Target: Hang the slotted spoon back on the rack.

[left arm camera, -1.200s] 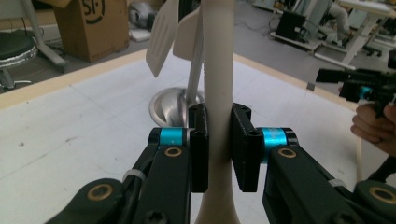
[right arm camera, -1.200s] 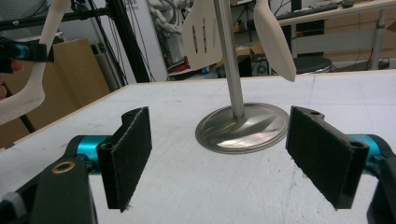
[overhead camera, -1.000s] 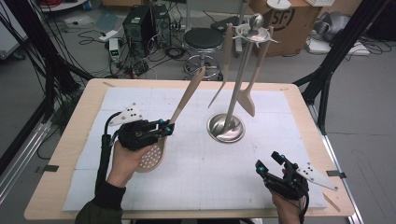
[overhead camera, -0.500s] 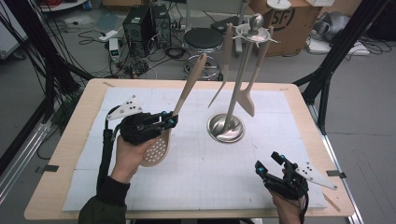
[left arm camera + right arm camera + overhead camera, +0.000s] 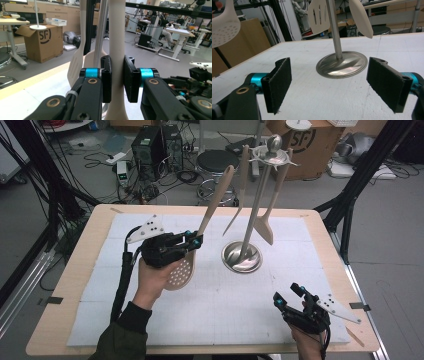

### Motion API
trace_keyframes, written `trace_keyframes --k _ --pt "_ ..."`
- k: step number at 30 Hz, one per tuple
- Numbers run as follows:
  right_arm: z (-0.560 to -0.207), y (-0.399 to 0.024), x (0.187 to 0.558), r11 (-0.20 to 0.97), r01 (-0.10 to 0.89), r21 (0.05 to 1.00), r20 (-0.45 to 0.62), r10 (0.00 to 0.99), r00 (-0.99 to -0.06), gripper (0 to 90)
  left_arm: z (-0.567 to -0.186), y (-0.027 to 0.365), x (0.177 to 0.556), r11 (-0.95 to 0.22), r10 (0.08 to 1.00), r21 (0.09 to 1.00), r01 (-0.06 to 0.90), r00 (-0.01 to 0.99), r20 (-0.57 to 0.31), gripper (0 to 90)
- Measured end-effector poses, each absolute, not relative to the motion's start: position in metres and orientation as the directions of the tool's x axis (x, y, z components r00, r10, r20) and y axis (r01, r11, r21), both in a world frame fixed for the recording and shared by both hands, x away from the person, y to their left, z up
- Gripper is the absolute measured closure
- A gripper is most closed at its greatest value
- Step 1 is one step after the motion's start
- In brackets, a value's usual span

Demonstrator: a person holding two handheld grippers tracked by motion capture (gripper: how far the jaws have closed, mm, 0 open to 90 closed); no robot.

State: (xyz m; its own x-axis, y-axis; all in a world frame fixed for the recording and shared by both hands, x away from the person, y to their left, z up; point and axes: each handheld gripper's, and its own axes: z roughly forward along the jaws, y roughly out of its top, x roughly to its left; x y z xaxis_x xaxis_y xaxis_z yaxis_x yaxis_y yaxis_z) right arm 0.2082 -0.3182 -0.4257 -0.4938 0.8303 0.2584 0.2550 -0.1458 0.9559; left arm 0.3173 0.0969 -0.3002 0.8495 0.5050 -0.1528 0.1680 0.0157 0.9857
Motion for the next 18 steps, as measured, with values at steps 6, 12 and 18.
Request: trace_keyframes --k 6,12,18 --pt "-0.425 -0.320 0.208 -0.151 0.251 0.956 0.260 0.833 -0.488 19.5 -0.301 0.095 0.324 0.071 0.478 0.983 0.168 0.859 -0.182 78.9" --pt "-0.426 -0.319 0.209 -0.147 0.254 0.956 0.258 0.832 -0.491 19.5 -0.302 0.089 0.331 0.118 0.436 0.977 0.180 0.874 -0.214 78.8" --pt "-0.427 -0.320 0.208 -0.154 0.257 0.954 0.265 0.835 -0.483 19.5 -0.300 0.080 0.337 0.113 0.406 0.976 0.188 0.888 -0.218 78.9"
